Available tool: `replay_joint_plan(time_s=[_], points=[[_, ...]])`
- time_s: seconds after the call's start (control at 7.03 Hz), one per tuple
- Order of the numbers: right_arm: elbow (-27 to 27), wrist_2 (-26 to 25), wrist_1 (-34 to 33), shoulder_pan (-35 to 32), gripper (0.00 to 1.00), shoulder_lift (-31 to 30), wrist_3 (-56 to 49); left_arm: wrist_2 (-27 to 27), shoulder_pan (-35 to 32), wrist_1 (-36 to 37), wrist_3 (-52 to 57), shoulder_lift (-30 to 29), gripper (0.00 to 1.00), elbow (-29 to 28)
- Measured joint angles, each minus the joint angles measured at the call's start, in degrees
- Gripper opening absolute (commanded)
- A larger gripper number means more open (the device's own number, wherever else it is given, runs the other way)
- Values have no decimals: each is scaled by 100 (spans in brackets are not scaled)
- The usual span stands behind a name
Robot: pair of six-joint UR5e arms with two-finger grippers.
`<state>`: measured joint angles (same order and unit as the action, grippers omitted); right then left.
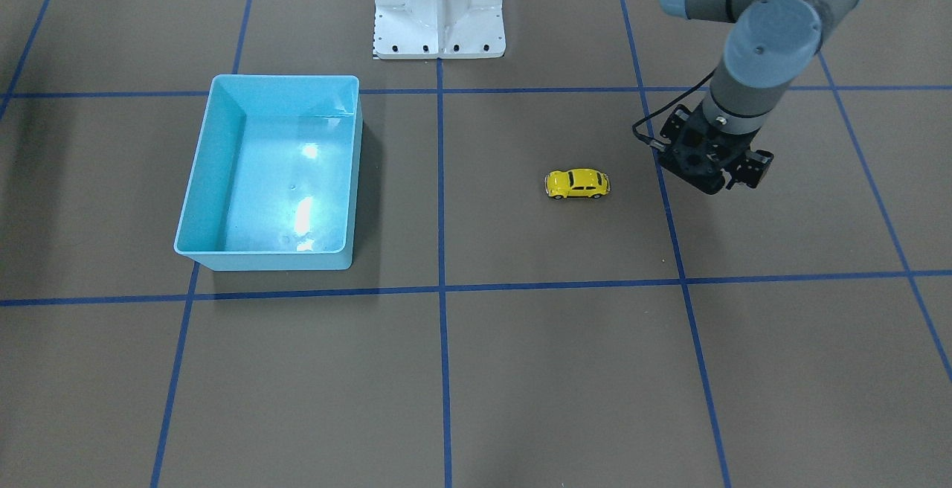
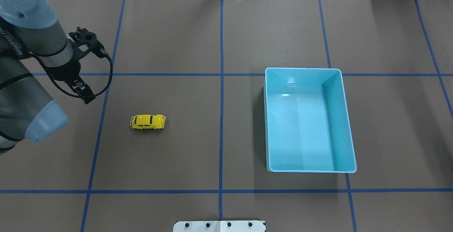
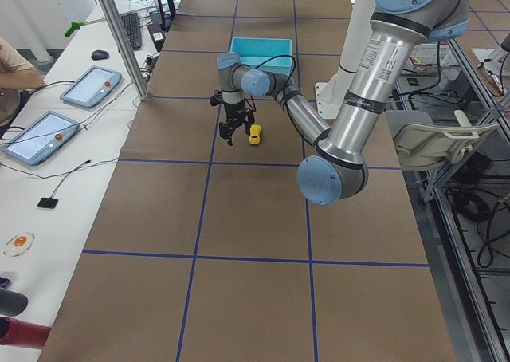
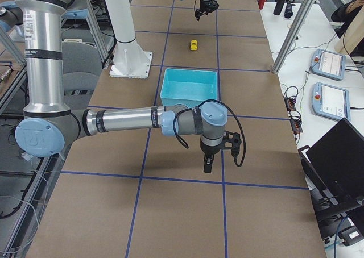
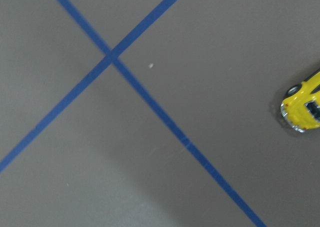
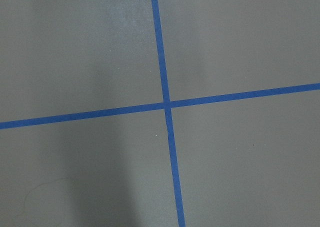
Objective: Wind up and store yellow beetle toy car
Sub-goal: 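Reach the left gripper down over the yellow beetle toy car, then grasp the yellow car with the left gripper and press it down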
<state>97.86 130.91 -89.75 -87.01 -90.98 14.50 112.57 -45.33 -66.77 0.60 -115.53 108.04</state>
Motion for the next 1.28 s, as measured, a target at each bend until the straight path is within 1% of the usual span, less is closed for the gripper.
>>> replay_joint_plan(time_s=[0.14, 0.43, 0.57, 0.85, 1.0, 1.28], points=[[4, 7, -2, 0, 100, -3, 0, -343, 330, 143, 378, -270, 100, -51], [4, 11, 0, 0, 100, -6, 0, -647, 801, 342, 1384, -784, 100, -324], [-2, 8, 1, 0, 100, -7, 0, -778, 943, 386, 1958, -1073, 100, -588], [-6, 5, 1, 0, 100, -7, 0, -1259, 1171, 400, 2918, -1578, 100, -1160], [-5, 6, 1, 0, 100, -7, 0, -1441, 1281, 401, 3162, -1705, 100, -1376], [-9, 12, -5, 0, 100, -7, 0, -1518, 1540, 404, 3125, -1836, 100, -1714]])
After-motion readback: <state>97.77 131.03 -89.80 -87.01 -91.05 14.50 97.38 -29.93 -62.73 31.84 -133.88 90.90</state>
